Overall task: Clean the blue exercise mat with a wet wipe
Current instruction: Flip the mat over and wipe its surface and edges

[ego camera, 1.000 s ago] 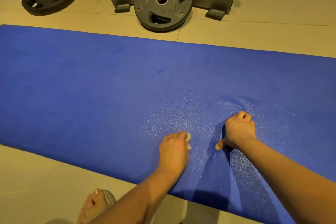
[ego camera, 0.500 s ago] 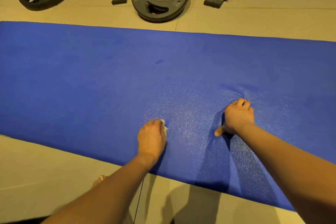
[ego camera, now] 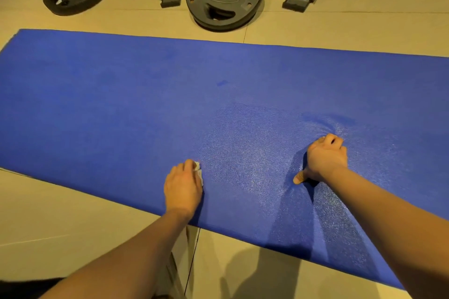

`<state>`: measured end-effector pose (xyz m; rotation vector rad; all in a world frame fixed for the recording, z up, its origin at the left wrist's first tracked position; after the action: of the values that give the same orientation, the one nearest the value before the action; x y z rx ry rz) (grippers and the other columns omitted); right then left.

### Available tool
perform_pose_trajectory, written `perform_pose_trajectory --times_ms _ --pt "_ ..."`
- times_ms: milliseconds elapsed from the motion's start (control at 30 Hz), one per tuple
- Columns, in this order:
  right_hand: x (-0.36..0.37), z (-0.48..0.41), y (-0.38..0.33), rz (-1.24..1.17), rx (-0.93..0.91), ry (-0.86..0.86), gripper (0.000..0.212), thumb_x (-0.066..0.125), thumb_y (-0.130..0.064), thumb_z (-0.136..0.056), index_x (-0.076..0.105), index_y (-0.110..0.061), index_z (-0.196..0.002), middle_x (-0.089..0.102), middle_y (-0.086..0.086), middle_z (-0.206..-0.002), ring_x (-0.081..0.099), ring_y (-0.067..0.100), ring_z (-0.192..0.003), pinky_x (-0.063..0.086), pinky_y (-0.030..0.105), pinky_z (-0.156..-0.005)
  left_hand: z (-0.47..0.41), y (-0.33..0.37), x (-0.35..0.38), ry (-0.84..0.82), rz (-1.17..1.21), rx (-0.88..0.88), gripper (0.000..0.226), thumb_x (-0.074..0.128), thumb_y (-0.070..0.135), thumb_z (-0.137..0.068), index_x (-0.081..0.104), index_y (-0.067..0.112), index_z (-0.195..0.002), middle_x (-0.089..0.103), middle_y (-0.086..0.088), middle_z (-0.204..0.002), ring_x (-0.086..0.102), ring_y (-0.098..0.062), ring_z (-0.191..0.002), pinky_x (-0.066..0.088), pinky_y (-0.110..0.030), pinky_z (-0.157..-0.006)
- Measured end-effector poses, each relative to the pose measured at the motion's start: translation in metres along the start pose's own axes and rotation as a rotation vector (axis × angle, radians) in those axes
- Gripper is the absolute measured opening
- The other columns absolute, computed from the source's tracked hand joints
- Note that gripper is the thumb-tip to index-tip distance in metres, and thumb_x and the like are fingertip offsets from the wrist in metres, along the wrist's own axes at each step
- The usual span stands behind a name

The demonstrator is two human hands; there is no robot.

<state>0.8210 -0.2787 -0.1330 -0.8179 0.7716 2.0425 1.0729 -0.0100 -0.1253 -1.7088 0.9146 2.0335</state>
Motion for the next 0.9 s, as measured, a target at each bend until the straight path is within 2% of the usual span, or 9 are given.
perform_pose_trajectory --times_ms 133,333,433,533,600,667,733,800,900 --pt "0.000 0.001 0.000 -0.011 -0.004 0.002 0.155 0.073 -0.090 -0.041 0.024 0.006 -0.152 0.027 0.031 -0.149 0.027 0.049 -0.141 0.037 0.051 -0.114 0.023 0.037 0.014 -0.019 0.104 -0.030 0.020 0.049 0.028 -0.106 0.062 0.013 -0.110 0.066 -0.006 -0.106 0.060 -0.025 -0.096 0.048 -0.036 -0.082" --pt "0.000 0.002 0.000 -0.002 -0.013 0.001 0.153 0.073 -0.089 -0.043 0.023 0.006 -0.152 0.027 0.029 -0.149 0.027 0.047 -0.141 0.036 0.050 -0.114 0.081 0.163 0.071 -0.271 0.172 0.370 0.007 0.059 0.020 -0.099 0.063 0.018 -0.104 0.066 -0.004 -0.100 0.061 -0.027 -0.093 0.049 -0.039 -0.081" --pt "0.002 0.005 0.004 -0.041 -0.028 0.024 0.153 0.072 -0.089 -0.049 0.014 0.008 -0.153 0.022 0.029 -0.153 0.023 0.045 -0.144 0.036 0.047 -0.114 0.074 0.161 0.065 -0.223 0.130 0.541 0.005 0.061 0.021 -0.096 0.064 0.020 -0.100 0.067 -0.003 -0.095 0.063 -0.027 -0.088 0.050 -0.038 -0.078" --pt "0.015 0.017 0.007 -0.100 -0.046 0.018 0.141 0.067 -0.085 -0.066 0.003 0.002 -0.157 0.007 0.029 -0.162 0.009 0.043 -0.151 0.032 0.050 -0.118 0.034 0.103 0.040 -0.156 0.054 0.368 0.017 0.051 0.024 -0.104 0.065 0.015 -0.103 0.069 -0.006 -0.104 0.063 -0.029 -0.095 0.047 -0.039 -0.083" --pt "0.024 0.034 0.001 -0.126 -0.078 0.010 0.127 0.063 -0.082 -0.074 0.008 -0.004 -0.158 0.008 0.026 -0.163 0.012 0.042 -0.151 0.032 0.054 -0.117 0.010 0.048 0.023 -0.098 -0.008 0.190 0.022 0.047 0.028 -0.106 0.064 0.015 -0.105 0.070 -0.007 -0.107 0.063 -0.028 -0.096 0.047 -0.038 -0.083" --pt "0.034 0.055 -0.010 -0.140 -0.092 -0.037 0.133 0.066 -0.086 -0.067 0.006 -0.010 -0.159 0.010 0.023 -0.163 0.018 0.043 -0.149 0.034 0.057 -0.114 -0.001 0.004 0.010 -0.056 -0.009 0.021 0.021 0.049 0.028 -0.105 0.063 0.012 -0.106 0.070 -0.010 -0.107 0.064 -0.030 -0.095 0.048 -0.039 -0.082" --pt "0.051 0.077 -0.025 -0.095 -0.113 -0.146 0.149 0.071 -0.088 -0.057 -0.008 -0.014 -0.160 0.001 0.025 -0.164 0.014 0.049 -0.149 0.032 0.060 -0.113 0.004 -0.016 0.003 -0.011 0.057 -0.133 0.021 0.051 0.026 -0.104 0.060 0.008 -0.107 0.069 -0.014 -0.106 0.064 -0.033 -0.095 0.050 -0.042 -0.082" --pt "0.067 0.090 -0.037 0.029 -0.139 -0.190 0.156 0.076 -0.084 -0.056 -0.018 -0.013 -0.158 -0.010 0.030 -0.163 0.006 0.056 -0.148 0.031 0.062 -0.114 0.020 -0.004 0.008 -0.018 0.119 -0.175 0.021 0.050 0.024 -0.105 0.060 0.006 -0.107 0.068 -0.015 -0.106 0.063 -0.032 -0.095 0.050 -0.042 -0.082" --pt "0.074 0.094 -0.041 0.114 -0.157 -0.126 0.156 0.077 -0.080 -0.060 -0.022 -0.008 -0.157 -0.013 0.036 -0.160 0.003 0.060 -0.147 0.032 0.060 -0.116 0.045 0.043 0.030 -0.118 0.164 -0.066 0.019 0.049 0.022 -0.104 0.061 0.008 -0.109 0.068 -0.013 -0.110 0.062 -0.031 -0.100 0.048 -0.041 -0.085"
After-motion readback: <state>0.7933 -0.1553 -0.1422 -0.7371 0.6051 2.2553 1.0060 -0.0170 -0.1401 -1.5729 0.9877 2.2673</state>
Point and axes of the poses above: each hand's wrist, its own z-axis away from the middle knuckle, its own x-axis out of the palm, y = z × x, the point moved 9 cm from there along -z, towards the middle knuckle
